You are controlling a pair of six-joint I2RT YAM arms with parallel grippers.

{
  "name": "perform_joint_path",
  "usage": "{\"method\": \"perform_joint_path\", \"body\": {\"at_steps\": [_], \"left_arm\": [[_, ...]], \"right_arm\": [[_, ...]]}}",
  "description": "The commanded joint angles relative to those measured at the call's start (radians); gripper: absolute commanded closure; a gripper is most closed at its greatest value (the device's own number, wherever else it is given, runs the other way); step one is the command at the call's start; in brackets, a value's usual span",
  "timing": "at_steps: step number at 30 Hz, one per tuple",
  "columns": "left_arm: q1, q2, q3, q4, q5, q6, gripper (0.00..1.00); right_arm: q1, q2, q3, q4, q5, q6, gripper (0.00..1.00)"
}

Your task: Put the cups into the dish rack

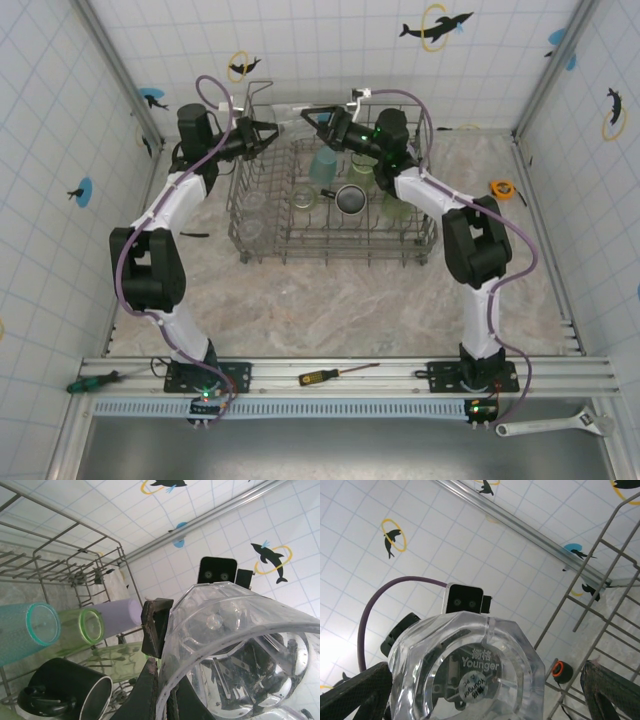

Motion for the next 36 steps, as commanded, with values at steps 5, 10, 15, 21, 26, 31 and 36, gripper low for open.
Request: {"method": "perform_joint_path", "body": {"at_steps": [5, 10, 15, 21, 26, 31, 36], "left_arm": [[-0.003, 0.018, -0.007, 0.072, 0.042, -0.003, 1.0], [-0.003, 0.028, -0.005, 0.074, 0.042, -0.007, 1.0], [-0.002, 0.039, -0.003, 0.068, 0.042, -0.009, 1.0], [-0.003, 0.046, -0.004, 0.059, 0.045, -0.002, 1.0], [-0.001, 0.049, 0.0, 0.054, 0.039, -0.001, 0.93], [0.008, 0.043, -0.002, 0.041, 0.021, -0.002, 0.72], [0.019, 0.032, -0.004, 0.037, 0.009, -0.008, 0.67]], "right_arm": [[0.014, 0.04, 0.066, 0.109, -0.012, 0.081, 0.09], [0.017, 0.056, 0.072, 0.166, -0.01, 0.135, 0.22], [0.018, 0.067, 0.084, 0.179, -0.018, 0.151, 0.34], [0.018, 0.069, 0.085, 0.199, -0.016, 0.164, 0.49], [0.018, 0.066, 0.084, 0.213, -0.016, 0.174, 0.59], [0.017, 0.06, 0.086, 0.213, -0.015, 0.17, 0.62], [0.011, 0.057, 0.085, 0.198, -0.01, 0.159, 0.63]]}}
